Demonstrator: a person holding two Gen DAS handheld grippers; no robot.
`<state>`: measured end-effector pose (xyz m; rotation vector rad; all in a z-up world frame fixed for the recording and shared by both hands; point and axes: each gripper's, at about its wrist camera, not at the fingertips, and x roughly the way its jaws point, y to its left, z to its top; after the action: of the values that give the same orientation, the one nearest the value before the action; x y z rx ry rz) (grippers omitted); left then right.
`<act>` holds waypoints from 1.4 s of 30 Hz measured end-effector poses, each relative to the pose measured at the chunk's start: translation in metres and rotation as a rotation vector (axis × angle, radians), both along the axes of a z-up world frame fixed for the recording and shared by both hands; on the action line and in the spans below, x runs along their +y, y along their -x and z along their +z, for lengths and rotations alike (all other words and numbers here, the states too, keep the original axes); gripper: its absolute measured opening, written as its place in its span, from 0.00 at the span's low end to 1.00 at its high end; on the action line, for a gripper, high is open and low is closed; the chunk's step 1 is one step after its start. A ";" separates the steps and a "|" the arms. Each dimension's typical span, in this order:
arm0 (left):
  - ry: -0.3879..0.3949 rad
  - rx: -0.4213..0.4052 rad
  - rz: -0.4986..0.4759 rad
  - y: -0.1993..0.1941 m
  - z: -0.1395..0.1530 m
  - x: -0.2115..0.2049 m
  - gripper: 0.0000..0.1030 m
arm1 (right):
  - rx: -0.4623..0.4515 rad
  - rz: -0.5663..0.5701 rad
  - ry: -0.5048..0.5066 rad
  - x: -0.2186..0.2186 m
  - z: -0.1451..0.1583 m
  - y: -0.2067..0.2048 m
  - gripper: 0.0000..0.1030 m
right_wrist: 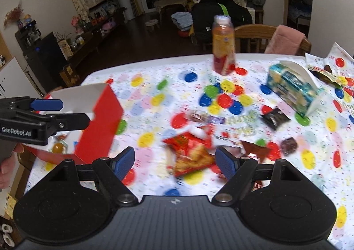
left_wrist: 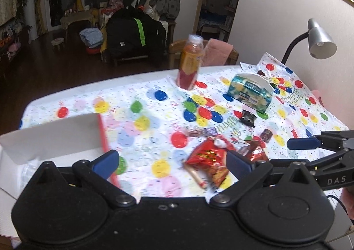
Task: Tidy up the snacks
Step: 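Move both tools back toward the red chip bag and Oreo bag, then grasp the red chip bag with the left tool while the right tool grasps the Oreo bag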
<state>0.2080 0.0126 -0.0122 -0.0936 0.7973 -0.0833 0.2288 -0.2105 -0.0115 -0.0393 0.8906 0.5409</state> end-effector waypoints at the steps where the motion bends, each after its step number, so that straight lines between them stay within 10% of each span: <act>1: 0.000 0.006 0.001 -0.004 -0.004 -0.007 1.00 | 0.003 -0.004 0.003 -0.007 -0.003 -0.003 0.77; 17: -0.052 0.105 0.012 -0.058 -0.085 -0.086 0.97 | 0.099 -0.095 0.030 -0.096 -0.063 -0.064 0.77; 42: -0.003 0.241 0.036 -0.105 -0.143 -0.105 0.72 | 0.330 -0.099 -0.033 -0.077 -0.140 -0.124 0.60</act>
<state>0.3131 -0.0921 -0.1548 -0.1165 1.0365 -0.0372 0.3528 -0.2873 -0.1520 0.1266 1.1982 0.4767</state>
